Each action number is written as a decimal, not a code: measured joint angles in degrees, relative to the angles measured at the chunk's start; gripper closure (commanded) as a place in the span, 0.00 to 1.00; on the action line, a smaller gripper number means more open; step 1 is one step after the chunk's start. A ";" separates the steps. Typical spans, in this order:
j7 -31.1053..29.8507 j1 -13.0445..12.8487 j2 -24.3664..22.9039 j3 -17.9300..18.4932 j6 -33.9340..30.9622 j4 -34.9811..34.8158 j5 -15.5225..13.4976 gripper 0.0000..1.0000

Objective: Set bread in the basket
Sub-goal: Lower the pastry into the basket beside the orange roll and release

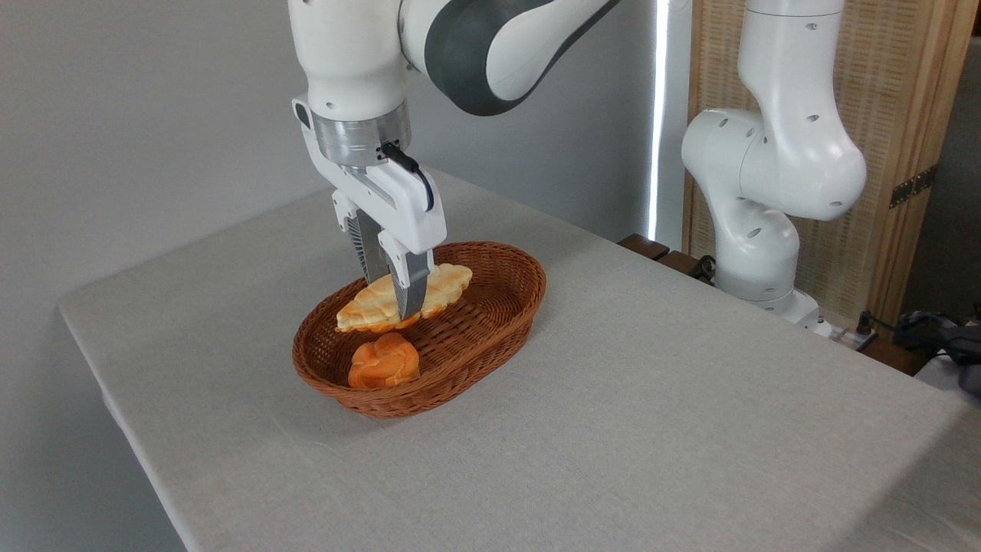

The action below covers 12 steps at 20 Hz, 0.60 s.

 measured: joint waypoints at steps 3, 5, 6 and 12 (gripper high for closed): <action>-0.01 0.01 0.52 -0.22 0.00 0.00 0.00 0.00; -0.01 0.03 0.66 -0.22 0.00 0.00 0.00 0.00; -0.01 0.04 0.68 -0.22 0.00 0.00 0.00 0.00; 0.01 0.21 0.67 -0.18 0.00 0.08 0.01 0.00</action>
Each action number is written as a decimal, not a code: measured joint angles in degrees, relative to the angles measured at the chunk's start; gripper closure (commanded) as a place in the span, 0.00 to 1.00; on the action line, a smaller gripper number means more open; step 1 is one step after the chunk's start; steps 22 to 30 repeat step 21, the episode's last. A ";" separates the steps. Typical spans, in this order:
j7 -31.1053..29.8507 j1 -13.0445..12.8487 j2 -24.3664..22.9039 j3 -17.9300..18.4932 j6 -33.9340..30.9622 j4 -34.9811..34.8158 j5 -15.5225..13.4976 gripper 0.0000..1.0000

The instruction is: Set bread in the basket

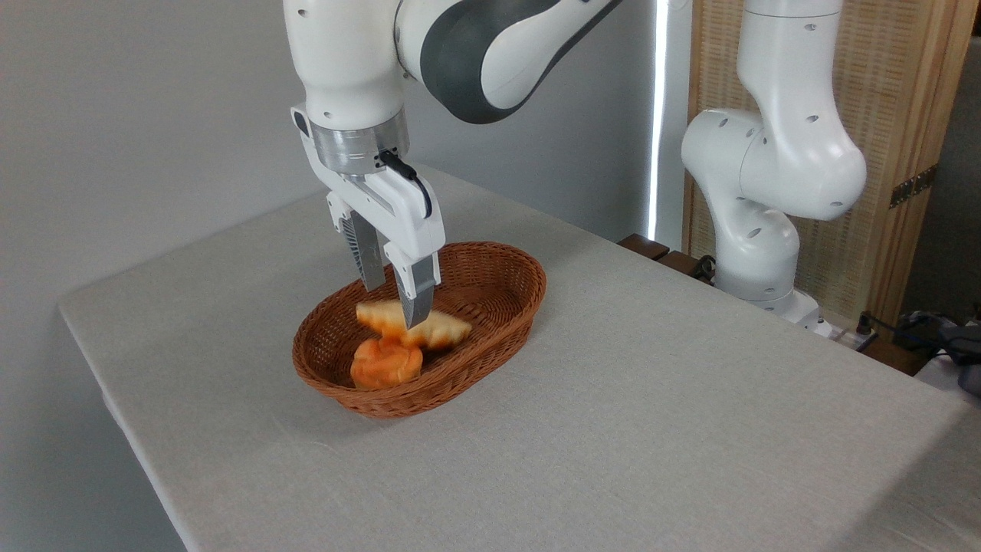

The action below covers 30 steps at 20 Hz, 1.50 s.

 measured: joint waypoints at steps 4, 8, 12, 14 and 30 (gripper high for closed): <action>0.35 0.23 -0.02 0.25 0.00 0.08 0.13 0.00; 0.43 0.56 -0.12 2.22 2.29 1.29 1.74 0.00; 0.95 0.77 -0.12 5.30 3.89 2.00 5.64 0.00; 0.95 0.82 -0.12 6.80 4.46 2.22 6.86 0.00; 5.46 0.90 -0.12 9.55 4.54 2.47 7.15 0.00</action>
